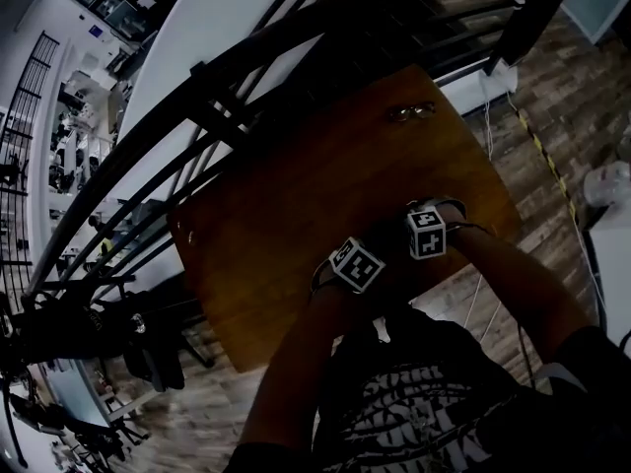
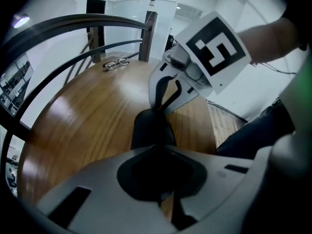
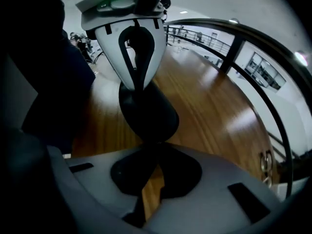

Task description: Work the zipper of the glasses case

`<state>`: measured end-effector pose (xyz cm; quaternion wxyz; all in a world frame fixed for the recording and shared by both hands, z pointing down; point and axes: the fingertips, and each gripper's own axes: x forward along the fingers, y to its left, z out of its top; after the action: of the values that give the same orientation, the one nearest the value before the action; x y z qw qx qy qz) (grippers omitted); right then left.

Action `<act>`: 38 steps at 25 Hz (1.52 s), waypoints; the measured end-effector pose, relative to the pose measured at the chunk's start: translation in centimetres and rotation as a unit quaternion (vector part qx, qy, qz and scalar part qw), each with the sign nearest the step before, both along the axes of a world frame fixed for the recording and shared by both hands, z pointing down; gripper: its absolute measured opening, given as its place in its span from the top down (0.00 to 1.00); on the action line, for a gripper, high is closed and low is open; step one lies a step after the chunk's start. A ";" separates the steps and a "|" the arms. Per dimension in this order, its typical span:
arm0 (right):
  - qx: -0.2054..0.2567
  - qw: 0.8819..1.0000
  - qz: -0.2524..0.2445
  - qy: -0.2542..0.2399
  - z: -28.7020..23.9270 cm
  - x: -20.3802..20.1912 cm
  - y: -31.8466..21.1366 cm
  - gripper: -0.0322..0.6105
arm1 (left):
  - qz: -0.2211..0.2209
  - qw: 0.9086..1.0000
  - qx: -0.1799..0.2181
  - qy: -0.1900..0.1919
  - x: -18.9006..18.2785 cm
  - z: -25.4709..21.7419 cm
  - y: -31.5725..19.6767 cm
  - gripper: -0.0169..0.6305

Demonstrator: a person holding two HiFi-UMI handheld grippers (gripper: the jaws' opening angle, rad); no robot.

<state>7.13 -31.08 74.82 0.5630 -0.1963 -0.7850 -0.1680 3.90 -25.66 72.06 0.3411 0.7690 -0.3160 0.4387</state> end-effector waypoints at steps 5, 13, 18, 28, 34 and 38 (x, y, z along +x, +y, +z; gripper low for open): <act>-0.013 0.985 0.171 -0.021 -0.1 2.6 1.6 0.95 | 0.013 0.999 -0.002 0.031 0.9 0.2 -0.2 0.96; -0.063 0.946 0.317 -0.028 -0.2 4.4 5.1 0.95 | 0.106 0.994 -0.005 0.035 1.8 0.4 1.0 0.96; -0.039 0.953 0.300 -0.021 -0.2 5.2 5.5 0.95 | 0.141 0.989 -0.004 0.045 1.9 0.4 1.5 0.96; 0.062 0.975 0.215 -0.010 -0.1 4.9 1.6 0.95 | 0.110 0.992 0.041 0.051 2.1 -0.5 0.4 0.96; -0.012 0.971 0.238 -0.025 -0.2 5.0 3.9 0.95 | 0.076 0.995 0.039 0.051 1.6 0.1 0.3 0.96; -0.042 0.958 0.280 -0.046 -0.8 5.4 5.3 0.95 | 0.084 0.994 0.039 0.049 1.8 0.1 0.4 0.96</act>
<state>12.58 -25.74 74.04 0.5423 0.0161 -0.8398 0.0204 5.71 -25.22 72.17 0.2879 0.8260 -0.2499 0.4151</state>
